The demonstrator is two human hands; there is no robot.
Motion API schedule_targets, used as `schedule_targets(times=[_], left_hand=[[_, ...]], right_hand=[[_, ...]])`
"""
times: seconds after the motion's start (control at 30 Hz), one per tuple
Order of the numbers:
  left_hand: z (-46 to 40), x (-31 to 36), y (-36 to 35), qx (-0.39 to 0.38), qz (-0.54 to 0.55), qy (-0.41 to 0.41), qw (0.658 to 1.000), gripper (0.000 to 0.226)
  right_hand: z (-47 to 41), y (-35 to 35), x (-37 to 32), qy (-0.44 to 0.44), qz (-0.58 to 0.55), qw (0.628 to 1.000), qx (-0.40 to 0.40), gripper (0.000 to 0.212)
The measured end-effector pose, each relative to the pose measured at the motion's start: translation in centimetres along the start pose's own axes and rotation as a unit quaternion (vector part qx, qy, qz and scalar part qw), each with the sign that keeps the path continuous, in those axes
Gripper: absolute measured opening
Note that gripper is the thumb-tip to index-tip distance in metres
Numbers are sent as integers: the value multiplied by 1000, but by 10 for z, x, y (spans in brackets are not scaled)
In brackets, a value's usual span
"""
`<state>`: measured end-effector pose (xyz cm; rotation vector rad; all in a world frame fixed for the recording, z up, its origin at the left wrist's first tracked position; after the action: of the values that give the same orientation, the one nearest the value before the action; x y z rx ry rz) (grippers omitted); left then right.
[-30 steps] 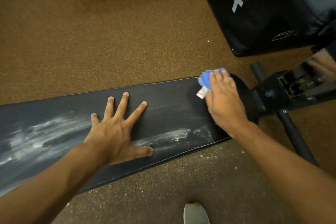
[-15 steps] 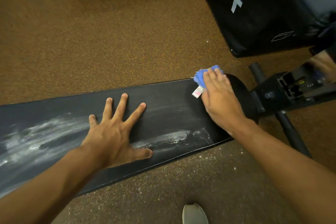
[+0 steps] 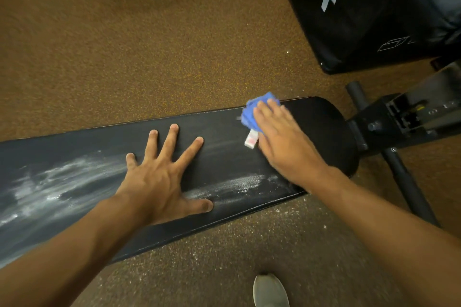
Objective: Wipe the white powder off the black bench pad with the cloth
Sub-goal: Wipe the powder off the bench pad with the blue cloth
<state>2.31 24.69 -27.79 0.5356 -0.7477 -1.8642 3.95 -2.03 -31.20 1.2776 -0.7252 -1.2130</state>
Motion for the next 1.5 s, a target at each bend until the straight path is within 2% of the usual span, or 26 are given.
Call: schedule_targets(times=[0.1, 0.2, 0.3, 0.37, 0.43, 0.53, 0.6, 0.67, 0.73, 0.77, 0.83, 0.9, 0.97, 1.03, 1.17, 1.23, 1.3, 1.4, 1.5], left_hand=[[1, 0, 2, -4, 5, -1, 1000, 127], [0, 1, 0, -2, 5, -3, 1000, 127], [-1, 2, -1, 8, 9, -5, 1000, 127], [-1, 1, -1, 8, 8, -4, 1000, 127], [0, 1, 0, 4, 9, -3, 1000, 127], [1, 1, 1, -1, 15, -8, 1000, 127], [0, 0, 0, 0, 16, -8, 1000, 127], [-1, 1, -1, -1, 12, -5, 1000, 127], [-2, 1, -2, -2, 13, -6, 1000, 127], [-2, 2, -2, 1, 14, -8, 1000, 127], [-2, 1, -1, 3, 16, -8, 1000, 127], [0, 0, 0, -1, 21, -4, 1000, 127], [1, 1, 2, -10, 22, -3, 1000, 127], [1, 1, 1, -14, 19, -4, 1000, 127], [0, 2, 0, -14, 18, -5, 1000, 127], [0, 2, 0, -13, 18, -4, 1000, 127], [0, 1, 2, -13, 17, -2, 1000, 127], [1, 1, 3, -18, 23, -5, 1000, 127], [0, 1, 1, -12, 23, -8, 1000, 127]], right_hand=[[40, -1, 13, 53, 55, 997, -24, 57], [32, 9, 46, -57, 29, 998, 2, 53], [-16, 12, 37, -136, -12, 990, 33, 53], [-31, 7, 9, -103, -17, 994, 28, 55], [-17, 0, -13, -17, 5, 1000, 7, 55], [25, 0, -3, 63, 56, 996, -28, 57], [30, 4, 24, 29, 60, 998, -16, 58], [9, 10, 41, -54, 26, 998, 5, 54], [-26, 13, 31, -107, -2, 994, 20, 48], [-39, 14, 16, -105, -8, 994, 23, 47], [-47, 8, -18, -33, -2, 999, 22, 49], [-20, -2, -40, 57, 25, 998, -20, 54], [15, -6, -33, 96, 51, 993, -35, 56], [27, 0, -6, 72, 53, 996, -5, 55], [-31, 11, 9, -72, -3, 997, 10, 48], [-51, 8, -19, -56, -2, 998, 14, 50], [-38, 0, -40, 25, 21, 999, 1, 54], [7, -3, -22, 85, 67, 994, -29, 57], [6, 6, 23, -2, 48, 999, -5, 55]])
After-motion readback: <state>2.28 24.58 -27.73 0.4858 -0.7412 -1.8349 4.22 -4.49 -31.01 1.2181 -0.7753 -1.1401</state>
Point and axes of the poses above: each hand's wrist, its own z-axis away from the middle knuckle, its own y-axis out of the back of the hand, x = y × z, the point moved 2 cm from there along -z, towards the middle knuckle, and after that the axes turned 14 degrees about -x, right-handed, at the moved point
